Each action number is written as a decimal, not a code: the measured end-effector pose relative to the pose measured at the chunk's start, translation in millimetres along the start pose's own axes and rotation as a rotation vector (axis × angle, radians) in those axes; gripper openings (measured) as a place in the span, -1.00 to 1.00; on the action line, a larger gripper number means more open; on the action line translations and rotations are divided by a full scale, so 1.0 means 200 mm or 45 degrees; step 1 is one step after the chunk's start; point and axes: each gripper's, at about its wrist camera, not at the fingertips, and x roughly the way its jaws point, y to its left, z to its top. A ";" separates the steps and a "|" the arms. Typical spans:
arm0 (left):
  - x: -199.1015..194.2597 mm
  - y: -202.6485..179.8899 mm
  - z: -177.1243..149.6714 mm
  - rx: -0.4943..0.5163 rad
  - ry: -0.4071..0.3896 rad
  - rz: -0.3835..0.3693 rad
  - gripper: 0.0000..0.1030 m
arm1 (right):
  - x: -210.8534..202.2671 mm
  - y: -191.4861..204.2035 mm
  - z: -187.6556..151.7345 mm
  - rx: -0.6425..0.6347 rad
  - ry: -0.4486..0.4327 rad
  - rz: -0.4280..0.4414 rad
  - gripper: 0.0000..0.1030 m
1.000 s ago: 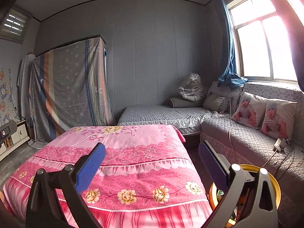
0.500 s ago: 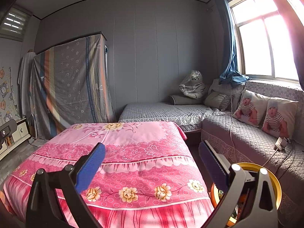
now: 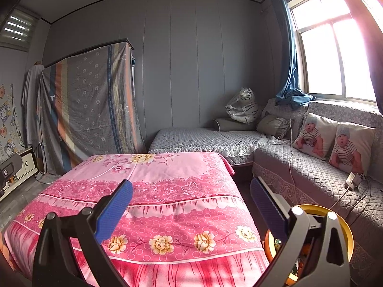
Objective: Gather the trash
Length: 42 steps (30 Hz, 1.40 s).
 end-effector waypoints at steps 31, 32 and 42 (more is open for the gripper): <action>0.01 -0.02 -0.02 0.015 0.008 -0.009 0.84 | 0.02 0.02 -0.01 -0.008 0.024 0.011 0.85; 0.01 -0.02 -0.02 0.015 0.008 -0.011 0.84 | 0.02 0.02 -0.01 -0.008 0.025 0.012 0.85; 0.00 -0.02 -0.03 0.018 0.010 -0.013 0.84 | 0.02 0.02 -0.02 -0.006 0.031 0.015 0.85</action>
